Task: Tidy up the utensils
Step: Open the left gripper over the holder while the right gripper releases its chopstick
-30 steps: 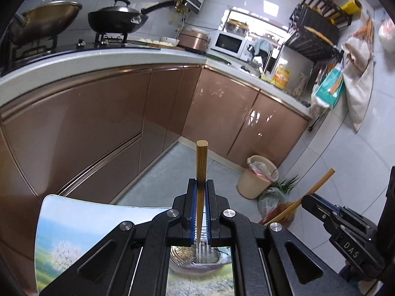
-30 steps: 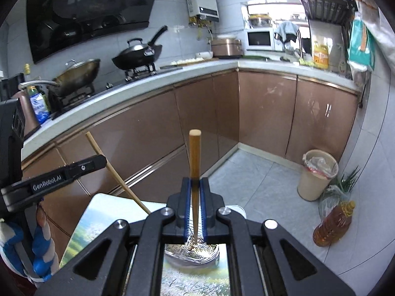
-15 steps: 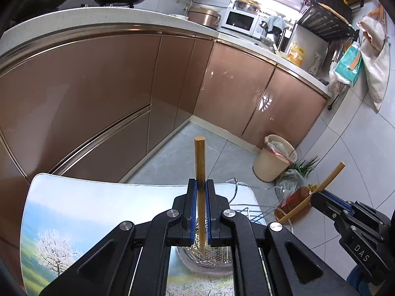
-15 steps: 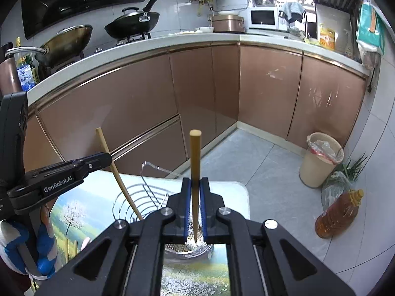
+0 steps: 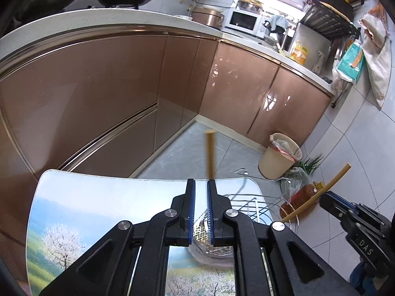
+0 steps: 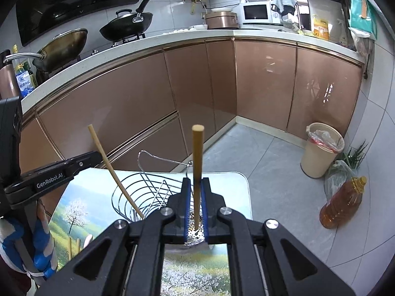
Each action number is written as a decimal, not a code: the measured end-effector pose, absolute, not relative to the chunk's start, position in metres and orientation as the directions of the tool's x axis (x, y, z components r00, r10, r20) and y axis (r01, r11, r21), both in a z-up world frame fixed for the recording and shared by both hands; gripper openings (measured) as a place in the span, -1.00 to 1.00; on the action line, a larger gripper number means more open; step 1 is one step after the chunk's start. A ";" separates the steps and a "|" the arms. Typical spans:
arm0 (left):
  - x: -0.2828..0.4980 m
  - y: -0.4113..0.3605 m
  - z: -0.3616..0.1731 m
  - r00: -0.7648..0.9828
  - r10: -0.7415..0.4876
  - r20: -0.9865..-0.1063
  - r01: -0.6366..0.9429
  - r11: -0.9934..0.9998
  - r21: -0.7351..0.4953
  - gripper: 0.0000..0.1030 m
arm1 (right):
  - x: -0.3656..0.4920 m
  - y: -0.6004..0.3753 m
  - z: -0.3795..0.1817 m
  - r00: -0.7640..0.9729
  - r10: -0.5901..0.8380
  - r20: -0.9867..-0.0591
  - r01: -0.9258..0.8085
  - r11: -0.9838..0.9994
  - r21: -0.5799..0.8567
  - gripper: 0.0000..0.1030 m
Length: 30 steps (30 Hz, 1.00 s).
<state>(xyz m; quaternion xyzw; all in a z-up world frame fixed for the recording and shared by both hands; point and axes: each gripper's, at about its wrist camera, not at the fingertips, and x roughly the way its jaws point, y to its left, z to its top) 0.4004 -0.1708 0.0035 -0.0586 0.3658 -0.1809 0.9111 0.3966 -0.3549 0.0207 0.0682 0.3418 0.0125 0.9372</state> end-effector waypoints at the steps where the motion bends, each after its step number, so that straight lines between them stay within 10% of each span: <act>1: 0.398 -0.168 0.004 0.668 -0.370 -0.646 0.281 0.929 -0.242 -0.71 | 0.393 -0.356 0.021 0.766 0.070 -0.639 0.026 0.990 0.139 -0.84; 7: 0.378 -0.150 0.010 0.685 -0.352 -0.638 0.262 0.936 -0.236 -0.35 | 0.374 -0.357 0.023 0.763 0.058 -0.644 0.041 0.990 0.137 -0.81; 30: 0.271 0.025 0.015 0.628 -0.167 -0.760 0.042 0.982 -0.182 -0.34 | 0.287 -0.260 0.043 0.703 0.277 -0.655 -0.173 0.960 0.221 -0.80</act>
